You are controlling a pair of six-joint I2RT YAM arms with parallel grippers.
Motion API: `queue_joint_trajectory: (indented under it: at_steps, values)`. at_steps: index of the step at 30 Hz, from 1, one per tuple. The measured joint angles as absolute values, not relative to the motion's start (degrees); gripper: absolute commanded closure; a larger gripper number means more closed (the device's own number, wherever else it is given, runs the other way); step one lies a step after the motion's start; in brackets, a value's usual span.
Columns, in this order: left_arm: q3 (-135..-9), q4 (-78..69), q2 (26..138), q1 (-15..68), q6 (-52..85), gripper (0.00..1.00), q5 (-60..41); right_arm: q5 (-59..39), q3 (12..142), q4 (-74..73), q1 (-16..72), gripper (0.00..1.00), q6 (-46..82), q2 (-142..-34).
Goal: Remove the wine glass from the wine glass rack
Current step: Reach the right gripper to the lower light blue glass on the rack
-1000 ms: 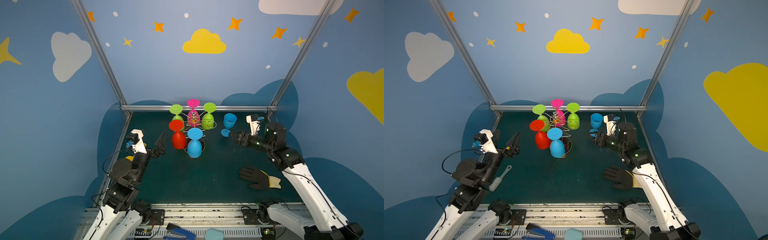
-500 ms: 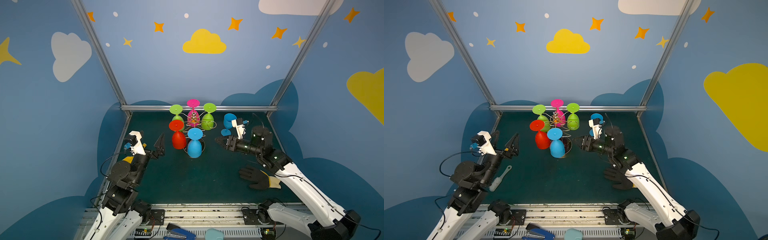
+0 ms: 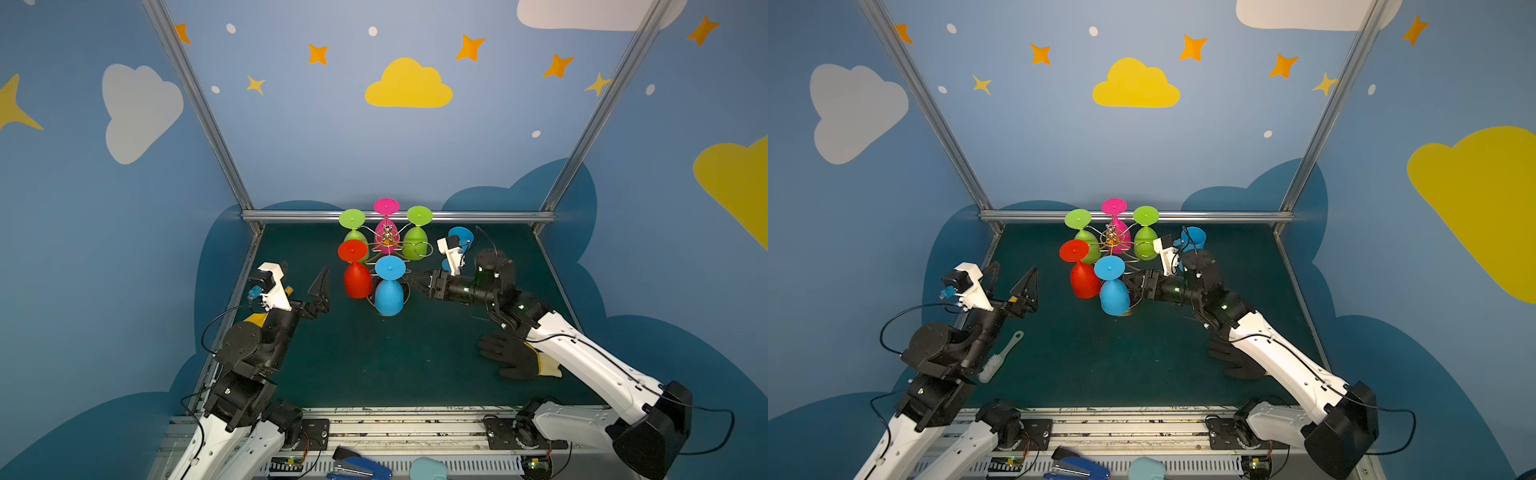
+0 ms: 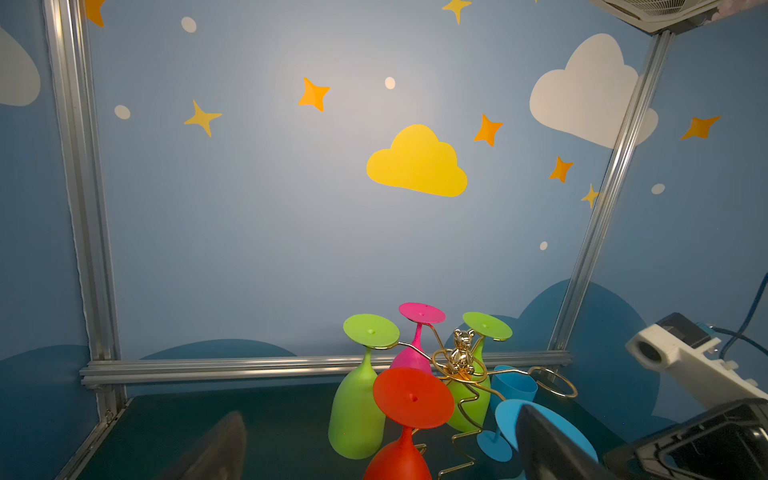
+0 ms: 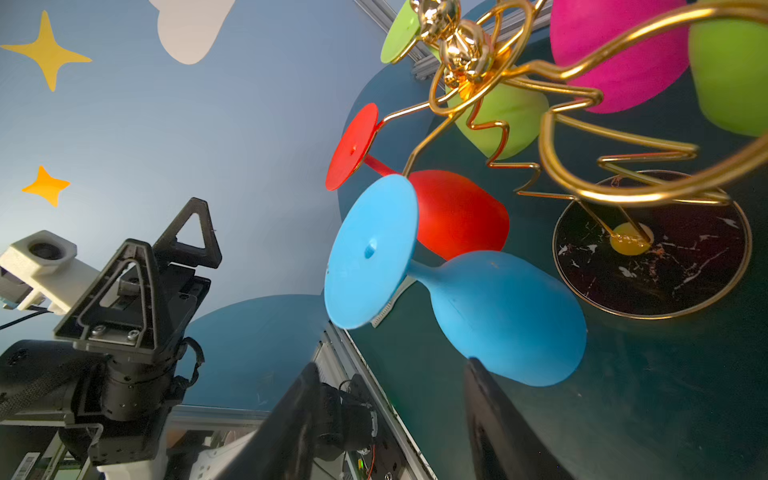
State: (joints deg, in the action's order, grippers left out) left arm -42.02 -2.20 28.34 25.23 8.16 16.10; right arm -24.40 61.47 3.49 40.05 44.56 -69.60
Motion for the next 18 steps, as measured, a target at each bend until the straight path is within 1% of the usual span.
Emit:
queue_joint_trajectory:
  at_steps: [12, 15, 18]
  values:
    - [-41.8, -2.2, 27.5, 25.2, 8.2, 0.01, 16.1, -23.9, 65.6, -1.3, 40.7, 0.55, 47.3, -75.4]
    - [-41.8, -2.2, 27.2, 25.2, 8.2, 0.01, 16.1, -23.9, 66.4, -1.6, 41.0, 0.60, 47.8, -77.1]
    - [-41.8, -2.2, 26.9, 25.2, 8.2, 0.00, 16.1, -24.0, 66.6, -1.8, 41.1, 0.66, 48.1, -78.2]
